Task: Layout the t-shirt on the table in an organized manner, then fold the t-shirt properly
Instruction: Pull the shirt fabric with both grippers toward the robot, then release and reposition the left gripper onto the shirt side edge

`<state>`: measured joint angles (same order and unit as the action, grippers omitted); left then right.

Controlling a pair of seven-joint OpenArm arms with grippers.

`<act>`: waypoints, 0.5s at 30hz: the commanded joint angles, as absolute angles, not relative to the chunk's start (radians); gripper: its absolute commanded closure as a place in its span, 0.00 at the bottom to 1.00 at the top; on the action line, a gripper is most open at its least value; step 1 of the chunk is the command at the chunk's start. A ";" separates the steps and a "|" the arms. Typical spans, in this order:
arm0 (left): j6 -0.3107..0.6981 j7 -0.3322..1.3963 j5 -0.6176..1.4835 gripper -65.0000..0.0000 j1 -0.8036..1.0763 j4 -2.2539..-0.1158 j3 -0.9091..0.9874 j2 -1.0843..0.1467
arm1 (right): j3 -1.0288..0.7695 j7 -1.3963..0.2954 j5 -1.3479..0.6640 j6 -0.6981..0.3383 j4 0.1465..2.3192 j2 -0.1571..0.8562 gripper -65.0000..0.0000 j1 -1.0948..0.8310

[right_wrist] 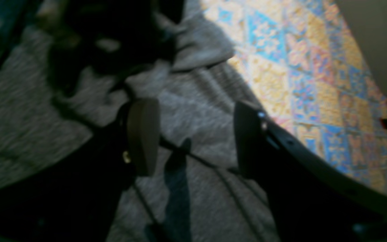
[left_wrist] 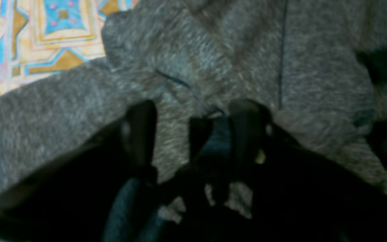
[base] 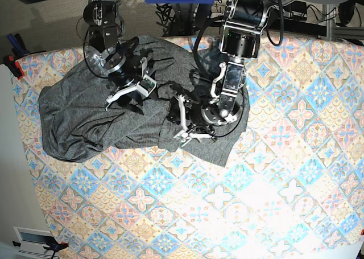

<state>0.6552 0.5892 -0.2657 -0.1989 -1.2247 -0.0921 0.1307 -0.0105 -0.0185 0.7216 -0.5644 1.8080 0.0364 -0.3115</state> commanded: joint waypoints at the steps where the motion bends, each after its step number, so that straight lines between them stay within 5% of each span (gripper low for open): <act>1: 0.645 0.593 -0.282 0.59 -0.216 -1.236 -0.087 0.134 | -0.013 0.005 0.707 -0.550 1.827 0.039 0.48 -0.303; 7: 0.645 0.593 -0.282 0.90 -0.217 -1.236 -0.077 0.134 | -0.013 0.005 0.707 -0.550 1.827 0.041 0.48 -0.300; 15: 0.645 0.572 -0.252 0.92 -0.208 -1.320 -0.073 0.147 | -0.013 0.005 0.707 -0.550 1.827 0.039 0.48 -0.294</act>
<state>0.6468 0.6029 -0.2764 -0.1806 -1.2957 -0.0734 0.1364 -0.0105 -0.0196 0.7216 -0.5644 1.8080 0.0376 -0.3000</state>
